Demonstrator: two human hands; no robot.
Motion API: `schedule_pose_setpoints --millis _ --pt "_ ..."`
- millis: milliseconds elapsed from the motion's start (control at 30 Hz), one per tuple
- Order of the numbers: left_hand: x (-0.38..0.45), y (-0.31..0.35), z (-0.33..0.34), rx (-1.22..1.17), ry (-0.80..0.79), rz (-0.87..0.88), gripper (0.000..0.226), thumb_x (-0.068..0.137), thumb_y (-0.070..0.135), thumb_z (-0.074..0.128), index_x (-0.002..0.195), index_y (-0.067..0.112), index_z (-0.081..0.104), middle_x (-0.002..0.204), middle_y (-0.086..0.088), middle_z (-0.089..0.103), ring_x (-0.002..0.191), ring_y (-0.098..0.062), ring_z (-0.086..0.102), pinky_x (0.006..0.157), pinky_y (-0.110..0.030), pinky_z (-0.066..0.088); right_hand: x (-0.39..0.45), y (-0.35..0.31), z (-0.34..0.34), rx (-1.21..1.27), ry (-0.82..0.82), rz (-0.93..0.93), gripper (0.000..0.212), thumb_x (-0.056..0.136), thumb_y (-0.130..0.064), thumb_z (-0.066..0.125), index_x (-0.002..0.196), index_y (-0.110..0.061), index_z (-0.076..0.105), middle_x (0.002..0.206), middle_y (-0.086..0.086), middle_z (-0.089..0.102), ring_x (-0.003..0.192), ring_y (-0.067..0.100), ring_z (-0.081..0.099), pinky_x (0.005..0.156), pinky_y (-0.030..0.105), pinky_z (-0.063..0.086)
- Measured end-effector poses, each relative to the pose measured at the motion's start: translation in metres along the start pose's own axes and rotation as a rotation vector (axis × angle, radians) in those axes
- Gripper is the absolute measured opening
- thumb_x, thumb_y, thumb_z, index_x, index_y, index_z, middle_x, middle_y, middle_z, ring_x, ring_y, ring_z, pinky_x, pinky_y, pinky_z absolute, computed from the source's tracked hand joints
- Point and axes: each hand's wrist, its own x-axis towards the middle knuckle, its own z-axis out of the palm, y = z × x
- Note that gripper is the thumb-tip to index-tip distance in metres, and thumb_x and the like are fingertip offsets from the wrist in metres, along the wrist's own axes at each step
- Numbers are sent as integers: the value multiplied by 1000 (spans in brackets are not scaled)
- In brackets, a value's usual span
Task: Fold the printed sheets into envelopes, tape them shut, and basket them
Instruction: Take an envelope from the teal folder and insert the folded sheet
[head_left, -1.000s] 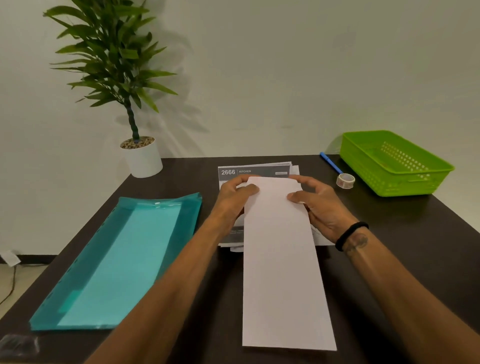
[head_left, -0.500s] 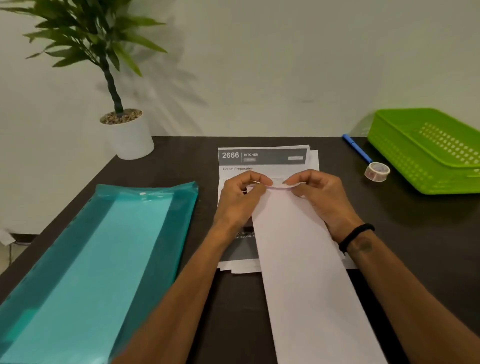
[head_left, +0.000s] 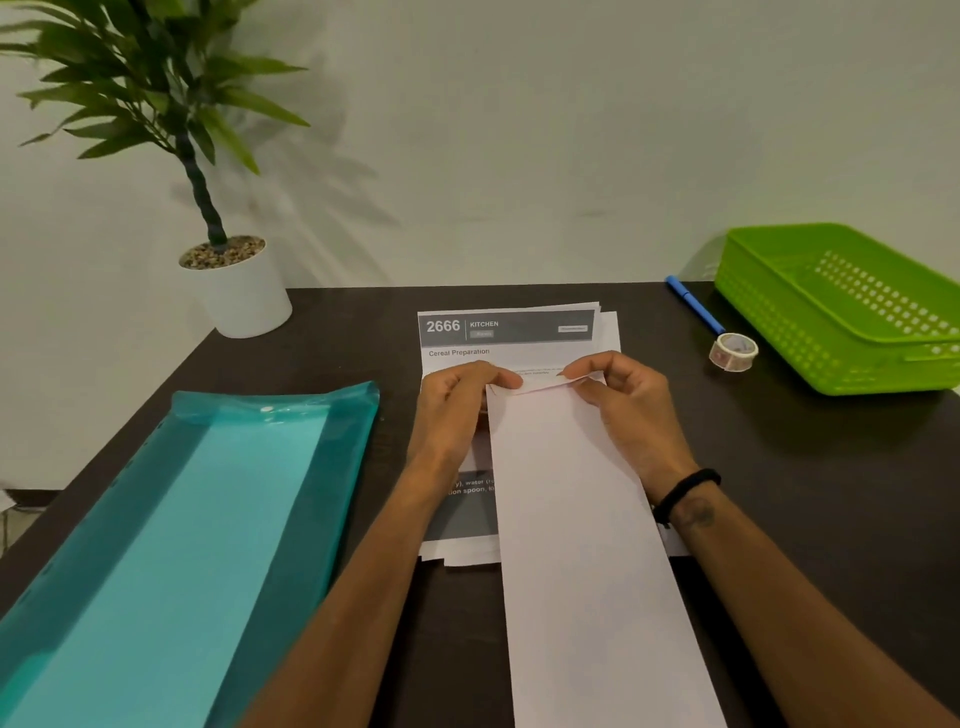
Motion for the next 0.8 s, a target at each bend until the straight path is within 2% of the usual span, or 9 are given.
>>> schedule_pose_setpoints --millis 100,200,300,367,433,500,567,733,800 --pt "1 -5 1 176 29 110 11 90 31 79 90 21 78 93 10 76 92 -22 70 82 -40 61 1 1 0 11 4 2 13 97 4 61 99 1 73 98 -12 71 78 -15 65 64 4 48" --pt "1 -9 1 237 -7 156 17 88 27 82 103 27 74 101 17 73 98 -20 68 83 -40 61 3 1 0 17 -9 4 18 97 8 54 101 4 71 96 -13 69 72 -20 60 60 0 44" --pt "0 -6 2 252 4 173 30 90 23 80 118 28 69 115 22 65 104 -7 64 77 -19 59 1 0 1 3 -23 32 24 94 5 51 98 0 74 79 -28 69 72 -15 60 71 14 48" --pt "0 -5 2 260 18 186 35 91 23 79 123 29 66 118 24 60 107 -2 61 77 -12 55 -1 -1 1 -25 -27 17 23 95 0 53 98 -7 75 83 -30 68 75 -14 59 76 20 48" --pt "-1 -4 2 240 19 170 39 91 23 79 126 32 64 121 19 62 109 -7 63 83 -21 59 -3 -1 3 -40 -36 -44 11 97 -10 65 105 -15 72 99 -25 68 79 -18 60 72 13 51" --pt "-2 -3 3 223 18 163 44 90 23 79 129 33 63 121 14 64 108 -10 67 84 -28 62 -4 0 4 -115 -33 -126 26 91 -21 78 115 -19 68 109 -27 61 87 -26 56 68 1 46" --pt "-3 -2 4 220 9 175 47 88 25 81 130 33 62 126 9 67 108 -12 69 86 -31 63 -5 0 4 -149 -34 -148 39 85 -26 84 120 -23 66 111 -32 57 92 -29 53 70 -3 43" --pt "-2 -4 4 223 -5 171 45 86 30 82 127 35 64 131 4 68 111 -18 70 86 -38 64 -3 0 3 -161 -51 -134 37 88 -22 81 121 -28 65 115 -34 55 100 -28 52 75 -4 42" --pt "-1 -5 3 224 -8 157 43 88 28 81 128 34 64 125 8 69 105 -13 71 81 -32 64 -2 0 3 -147 -48 -109 33 92 -17 77 121 -29 65 118 -31 56 110 -12 56 84 7 47"
